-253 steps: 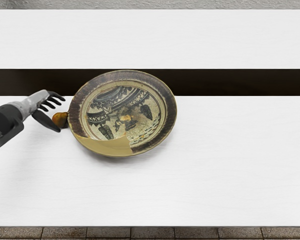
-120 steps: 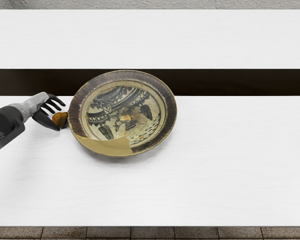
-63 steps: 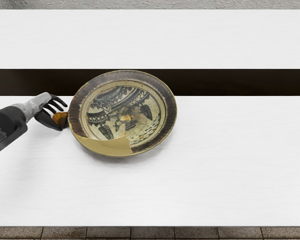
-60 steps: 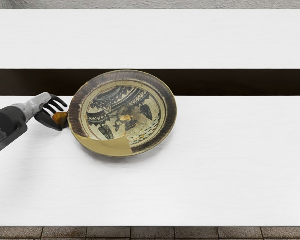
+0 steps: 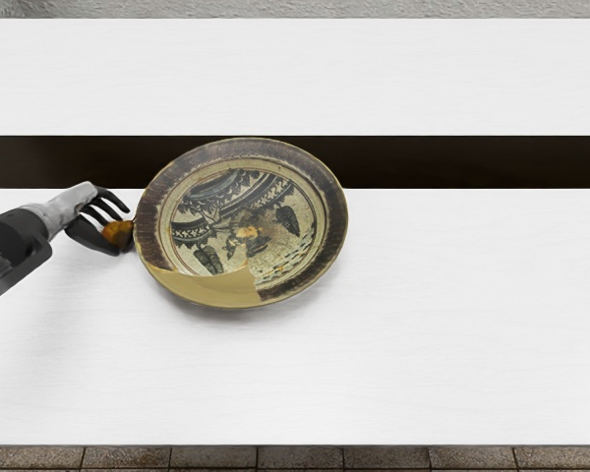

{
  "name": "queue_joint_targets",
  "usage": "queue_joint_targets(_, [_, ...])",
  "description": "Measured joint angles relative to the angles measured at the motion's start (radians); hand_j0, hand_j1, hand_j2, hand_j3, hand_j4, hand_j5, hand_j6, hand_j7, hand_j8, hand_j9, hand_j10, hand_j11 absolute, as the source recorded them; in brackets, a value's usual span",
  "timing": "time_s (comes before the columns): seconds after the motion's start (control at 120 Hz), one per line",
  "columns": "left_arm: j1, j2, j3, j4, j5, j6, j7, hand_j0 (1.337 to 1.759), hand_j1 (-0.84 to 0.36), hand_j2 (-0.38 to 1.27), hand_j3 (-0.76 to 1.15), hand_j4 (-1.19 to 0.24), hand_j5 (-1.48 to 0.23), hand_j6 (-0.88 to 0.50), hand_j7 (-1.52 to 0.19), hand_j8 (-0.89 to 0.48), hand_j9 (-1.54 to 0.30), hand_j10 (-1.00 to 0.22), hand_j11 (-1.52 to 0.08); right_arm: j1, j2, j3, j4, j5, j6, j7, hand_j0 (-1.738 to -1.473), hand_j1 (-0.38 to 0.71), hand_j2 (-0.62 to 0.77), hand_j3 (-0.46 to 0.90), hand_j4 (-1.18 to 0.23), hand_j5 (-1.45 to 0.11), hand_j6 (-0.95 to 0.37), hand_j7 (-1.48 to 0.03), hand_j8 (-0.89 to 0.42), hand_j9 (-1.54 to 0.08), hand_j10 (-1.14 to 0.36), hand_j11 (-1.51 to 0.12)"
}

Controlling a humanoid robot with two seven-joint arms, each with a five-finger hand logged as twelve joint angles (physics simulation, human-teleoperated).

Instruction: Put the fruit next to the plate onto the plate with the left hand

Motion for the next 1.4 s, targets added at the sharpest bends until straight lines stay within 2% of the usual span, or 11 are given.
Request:
queue_joint_targets(0.383, [0.000,0.000,0.000,0.000,-0.002,-0.003,0.009,1.656,-0.27,0.13,0.00,-0.52,-0.70,-0.52,-0.70,-0.52,-0.70,-0.52,-0.71,0.000,0.000,0.000,0.000,0.000,0.000,0.000,-1.658,-0.35,0.00,0.00,0.00,0.00,0.00,0.00,0.00,0.00,0.00,0.00])
queue_joint_targets(0.917, [-0.005,-0.001,0.001,-0.001,-0.002,-0.009,0.015,1.657,-0.33,0.26,0.00,-0.60,-0.78,-0.49,-0.79,-0.57,-0.79,-0.60,-0.79,0.000,0.000,0.000,0.000,0.000,0.000,0.000,-1.658,-0.35,0.00,0.00,0.00,0.00,0.00,0.00,0.00,0.00,0.00,0.00])
queue_joint_targets(1.075, [-0.009,0.000,0.005,-0.001,-0.002,-0.010,0.028,1.657,-0.34,0.32,0.00,-0.63,-0.80,-0.49,-0.82,-0.58,-0.82,-0.62,-0.82,0.000,0.000,0.000,-0.001,0.000,0.000,0.000,-1.658,-0.35,0.00,0.00,0.00,0.00,0.00,0.00,0.00,0.00,0.00,0.00])
queue_joint_targets(1.4, [-0.011,0.001,0.006,-0.003,-0.007,-0.015,0.032,1.656,-0.34,0.32,0.00,-0.65,-0.85,-0.47,-0.87,-0.57,-0.87,-0.65,-0.88,0.000,0.000,0.000,-0.002,0.000,0.000,0.000,-1.658,-0.35,0.00,0.00,0.00,0.00,0.00,0.00,0.00,0.00,0.00,0.00])
